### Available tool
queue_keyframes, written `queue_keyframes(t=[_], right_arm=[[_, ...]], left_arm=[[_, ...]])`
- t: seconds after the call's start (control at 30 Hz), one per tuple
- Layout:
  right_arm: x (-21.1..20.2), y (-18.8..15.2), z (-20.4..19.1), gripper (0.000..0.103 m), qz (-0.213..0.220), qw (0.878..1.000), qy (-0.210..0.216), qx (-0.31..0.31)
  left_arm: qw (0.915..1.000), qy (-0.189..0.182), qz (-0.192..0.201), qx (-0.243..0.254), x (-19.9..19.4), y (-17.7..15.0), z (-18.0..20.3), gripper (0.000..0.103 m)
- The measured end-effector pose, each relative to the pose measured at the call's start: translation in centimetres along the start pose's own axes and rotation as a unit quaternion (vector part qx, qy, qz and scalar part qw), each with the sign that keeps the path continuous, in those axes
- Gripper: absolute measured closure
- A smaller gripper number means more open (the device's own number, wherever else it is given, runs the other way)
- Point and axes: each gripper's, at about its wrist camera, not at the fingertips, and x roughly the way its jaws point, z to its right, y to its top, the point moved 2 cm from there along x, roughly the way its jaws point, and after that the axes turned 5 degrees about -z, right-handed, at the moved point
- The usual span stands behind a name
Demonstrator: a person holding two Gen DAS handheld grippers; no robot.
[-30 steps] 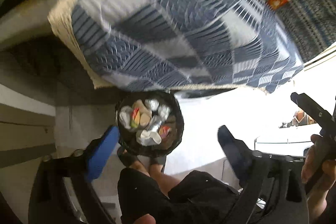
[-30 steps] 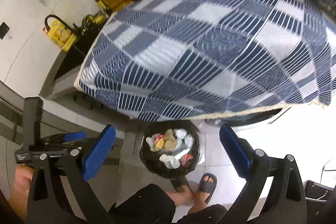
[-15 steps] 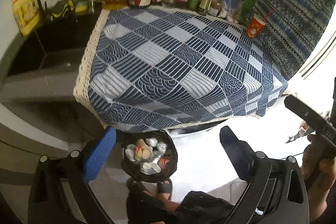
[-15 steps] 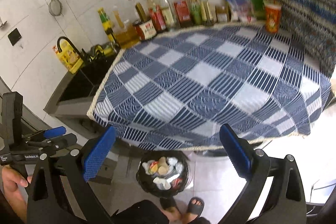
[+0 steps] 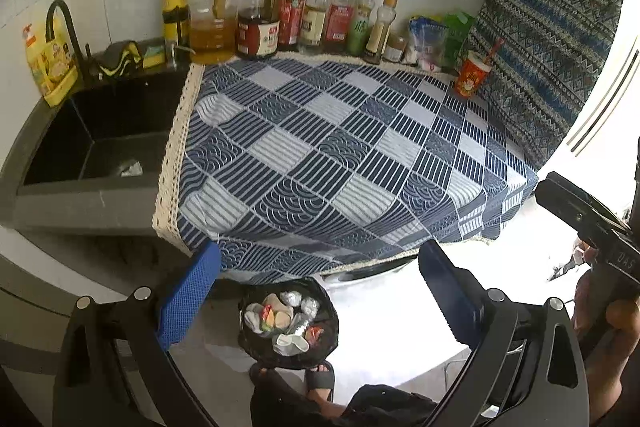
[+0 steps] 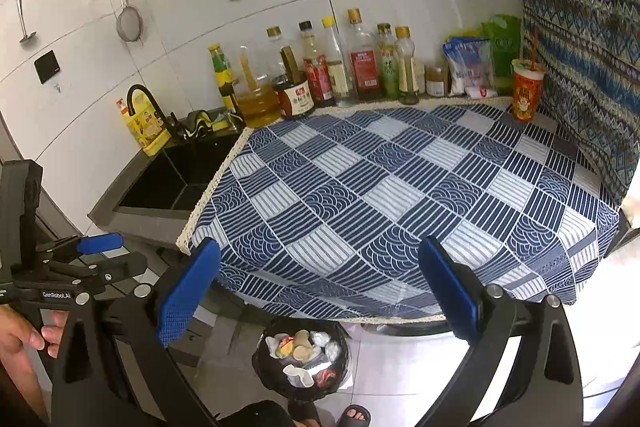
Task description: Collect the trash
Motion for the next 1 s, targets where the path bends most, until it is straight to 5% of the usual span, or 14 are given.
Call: queue_keyframes(t=[1.0], right_arm=[[0.9,1.6,-0.8,0.005,-0.008,1.0,0.009,0.003]], left_arm=[[0.9996,0.019,0.022,0.004,-1.7,1.4,-0.3,0.007]])
